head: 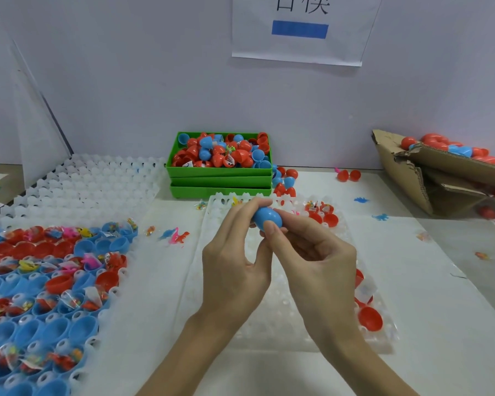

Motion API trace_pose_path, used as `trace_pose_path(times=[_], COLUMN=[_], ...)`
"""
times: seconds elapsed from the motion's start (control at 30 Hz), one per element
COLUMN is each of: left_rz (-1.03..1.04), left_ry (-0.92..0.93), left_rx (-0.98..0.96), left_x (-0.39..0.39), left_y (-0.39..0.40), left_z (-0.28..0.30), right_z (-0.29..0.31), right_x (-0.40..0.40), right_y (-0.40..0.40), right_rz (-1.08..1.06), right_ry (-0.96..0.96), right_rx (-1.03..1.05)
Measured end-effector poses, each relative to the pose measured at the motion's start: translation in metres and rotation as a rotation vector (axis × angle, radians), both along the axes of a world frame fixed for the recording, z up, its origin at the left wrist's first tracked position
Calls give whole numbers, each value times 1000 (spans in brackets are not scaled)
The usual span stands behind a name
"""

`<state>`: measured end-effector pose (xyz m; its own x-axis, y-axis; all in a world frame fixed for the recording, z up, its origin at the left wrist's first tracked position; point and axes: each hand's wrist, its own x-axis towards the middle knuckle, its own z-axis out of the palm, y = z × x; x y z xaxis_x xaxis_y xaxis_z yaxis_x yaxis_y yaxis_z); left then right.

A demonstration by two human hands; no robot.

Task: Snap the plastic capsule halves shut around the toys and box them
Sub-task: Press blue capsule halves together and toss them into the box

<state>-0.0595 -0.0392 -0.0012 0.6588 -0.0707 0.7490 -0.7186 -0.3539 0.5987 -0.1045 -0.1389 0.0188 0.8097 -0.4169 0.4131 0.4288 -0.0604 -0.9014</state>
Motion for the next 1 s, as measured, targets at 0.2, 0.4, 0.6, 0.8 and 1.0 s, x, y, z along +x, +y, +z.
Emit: trace_pose_path(times=[0.2, 0.4, 0.6, 0.8, 1.0], left_rz=[48, 14, -87, -196, -192], left_ry=[-96, -33, 104, 168, 54], left_rx=[63, 40, -30, -65, 29], left_x=[1, 3, 5, 6, 11], left_y=[-2, -3, -4, 1, 3], left_z=[-6, -10, -10, -3, -5], right_z=[0, -1, 1, 8, 4], right_x=[1, 4, 5, 11, 15], right_y=[0, -5, -5, -20, -24], right_rz=[8, 72, 171, 528, 594], right_ry=[46, 130, 222, 316, 332], right_rx=[33, 66, 254, 681, 710])
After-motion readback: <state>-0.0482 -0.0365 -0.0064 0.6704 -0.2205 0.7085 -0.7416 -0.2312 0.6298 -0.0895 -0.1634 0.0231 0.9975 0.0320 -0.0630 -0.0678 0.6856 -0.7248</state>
